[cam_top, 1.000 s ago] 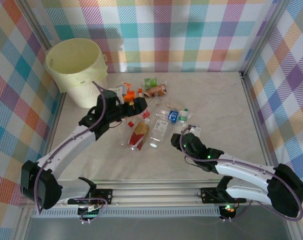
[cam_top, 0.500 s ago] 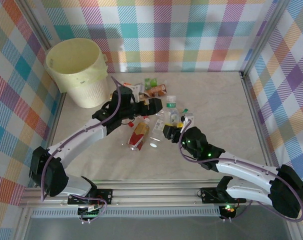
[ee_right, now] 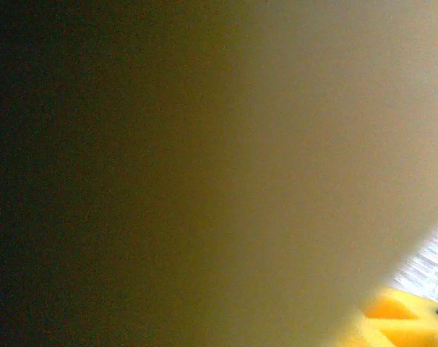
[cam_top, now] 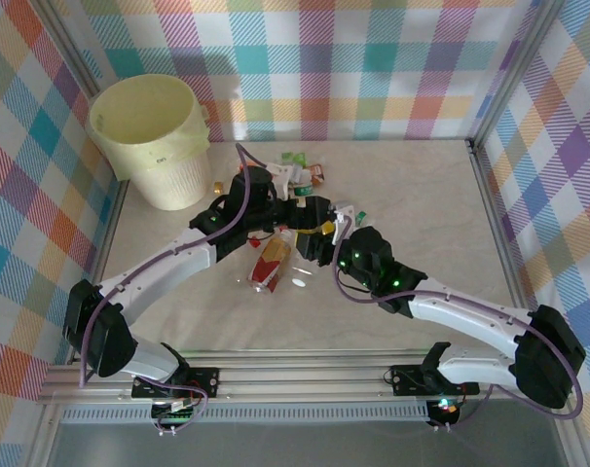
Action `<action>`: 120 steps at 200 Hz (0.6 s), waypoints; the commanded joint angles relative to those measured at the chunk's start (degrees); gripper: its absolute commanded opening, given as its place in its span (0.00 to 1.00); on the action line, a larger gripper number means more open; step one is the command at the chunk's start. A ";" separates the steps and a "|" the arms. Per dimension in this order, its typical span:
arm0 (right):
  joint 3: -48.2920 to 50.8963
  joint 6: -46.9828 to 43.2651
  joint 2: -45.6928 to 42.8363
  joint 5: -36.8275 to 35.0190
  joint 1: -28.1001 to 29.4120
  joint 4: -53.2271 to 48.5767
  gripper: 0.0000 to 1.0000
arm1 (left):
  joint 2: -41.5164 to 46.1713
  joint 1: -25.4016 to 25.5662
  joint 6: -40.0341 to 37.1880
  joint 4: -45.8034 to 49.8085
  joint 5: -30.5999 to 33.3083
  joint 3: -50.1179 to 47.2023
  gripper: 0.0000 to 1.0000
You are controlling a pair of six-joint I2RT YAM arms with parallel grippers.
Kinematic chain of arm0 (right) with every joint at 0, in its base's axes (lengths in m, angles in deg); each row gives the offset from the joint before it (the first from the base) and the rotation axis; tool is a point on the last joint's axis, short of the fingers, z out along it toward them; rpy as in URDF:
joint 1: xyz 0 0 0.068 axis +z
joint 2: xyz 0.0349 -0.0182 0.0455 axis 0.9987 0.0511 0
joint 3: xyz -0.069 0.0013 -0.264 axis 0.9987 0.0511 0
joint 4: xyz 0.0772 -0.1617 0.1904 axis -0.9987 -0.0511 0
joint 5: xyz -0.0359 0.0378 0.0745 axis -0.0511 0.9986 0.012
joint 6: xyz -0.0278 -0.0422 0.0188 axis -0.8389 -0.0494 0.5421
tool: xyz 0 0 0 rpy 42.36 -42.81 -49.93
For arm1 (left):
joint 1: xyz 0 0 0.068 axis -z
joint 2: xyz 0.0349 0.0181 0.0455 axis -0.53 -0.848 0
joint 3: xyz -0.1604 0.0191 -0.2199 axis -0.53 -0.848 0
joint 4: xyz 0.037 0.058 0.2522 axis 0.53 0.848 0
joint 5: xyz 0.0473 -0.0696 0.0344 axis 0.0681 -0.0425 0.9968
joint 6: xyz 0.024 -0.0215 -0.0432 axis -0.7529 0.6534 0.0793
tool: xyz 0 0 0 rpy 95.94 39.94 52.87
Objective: Put the plastic bottles in the bin
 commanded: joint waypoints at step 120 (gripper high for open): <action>-4.62 -7.32 -0.95 3.38 0.35 -4.81 0.61 | 1.23 1.20 -2.83 4.41 7.72 1.07 0.50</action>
